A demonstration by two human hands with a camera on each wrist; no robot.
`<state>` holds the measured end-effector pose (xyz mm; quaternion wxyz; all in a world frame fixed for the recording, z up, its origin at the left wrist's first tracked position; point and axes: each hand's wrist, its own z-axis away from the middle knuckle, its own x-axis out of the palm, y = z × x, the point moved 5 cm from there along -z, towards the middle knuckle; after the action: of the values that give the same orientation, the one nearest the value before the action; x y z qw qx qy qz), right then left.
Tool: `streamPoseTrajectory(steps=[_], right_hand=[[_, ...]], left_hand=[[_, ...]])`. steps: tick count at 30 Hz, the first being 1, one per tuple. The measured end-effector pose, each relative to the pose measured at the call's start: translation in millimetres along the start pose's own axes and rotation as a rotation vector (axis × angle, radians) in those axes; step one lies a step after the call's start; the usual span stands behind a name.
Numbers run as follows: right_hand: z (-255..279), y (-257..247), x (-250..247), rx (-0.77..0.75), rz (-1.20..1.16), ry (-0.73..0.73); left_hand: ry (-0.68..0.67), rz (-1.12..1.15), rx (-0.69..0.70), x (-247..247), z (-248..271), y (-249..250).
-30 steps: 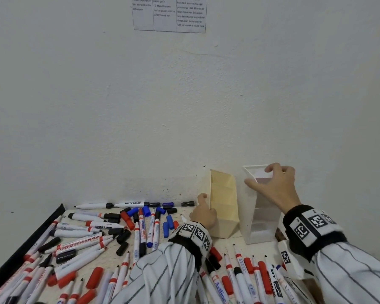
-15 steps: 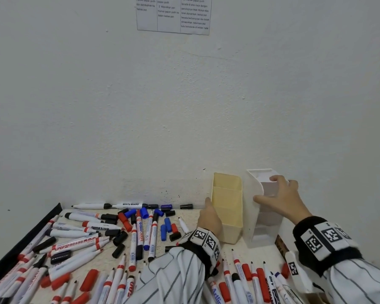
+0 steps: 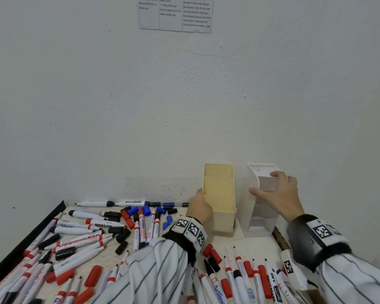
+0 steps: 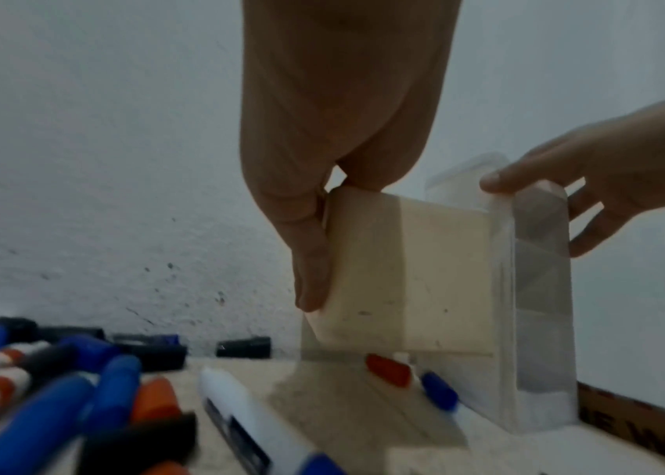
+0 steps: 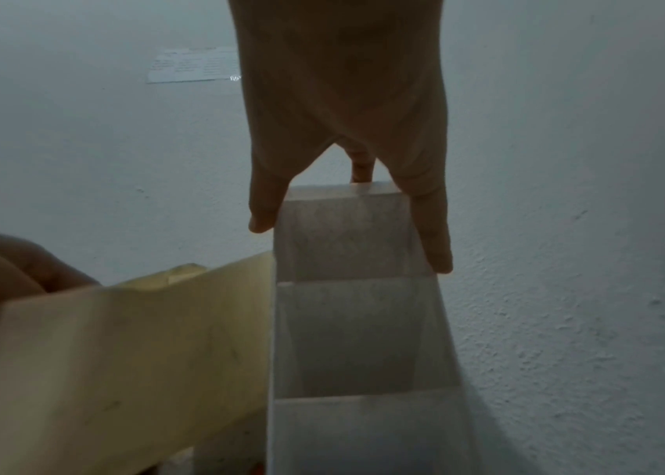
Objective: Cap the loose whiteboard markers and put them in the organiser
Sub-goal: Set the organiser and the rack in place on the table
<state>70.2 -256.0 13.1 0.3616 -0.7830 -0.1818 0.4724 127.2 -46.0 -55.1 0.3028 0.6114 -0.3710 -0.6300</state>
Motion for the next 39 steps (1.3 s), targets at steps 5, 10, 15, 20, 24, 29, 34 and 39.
streamPoseTrajectory(steps=[5, 10, 15, 20, 24, 29, 34, 39], right_hand=[[-6.7, -11.4, 18.8, -0.006, 0.007, -0.022], [-6.4, -21.7, 33.6, -0.032, -0.025, -0.079], [-5.1, -23.2, 30.3, -0.028, -0.056, -0.084], [-8.7, -4.0, 0.1, 0.046, -0.020, 0.043], [-7.0, 13.1, -18.3, 0.076, -0.061, 0.067], [-3.2, 21.0, -26.3, 0.068, -0.081, 0.097], [-0.1, 17.7, -19.9, 0.016, -0.076, 0.065], [1.2, 15.1, -3.7, -0.021, -0.043, 0.067]], left_hand=[[0.118, -0.090, 0.025, -39.9, 3.5, 0.0], [0.146, -0.109, 0.037, -55.8, 6.0, 0.4], [0.138, -0.087, 0.048, -41.0, 11.1, 7.2], [0.084, -0.007, 0.090, -4.1, 14.7, 17.5], [0.027, 0.018, 0.076, 29.3, 13.9, 22.6], [0.003, -0.037, 0.007, 55.9, 10.9, 13.5], [-0.113, -0.053, -0.044, 63.7, 15.1, 2.8], [-0.096, -0.135, -0.069, 46.8, -4.3, -0.7]])
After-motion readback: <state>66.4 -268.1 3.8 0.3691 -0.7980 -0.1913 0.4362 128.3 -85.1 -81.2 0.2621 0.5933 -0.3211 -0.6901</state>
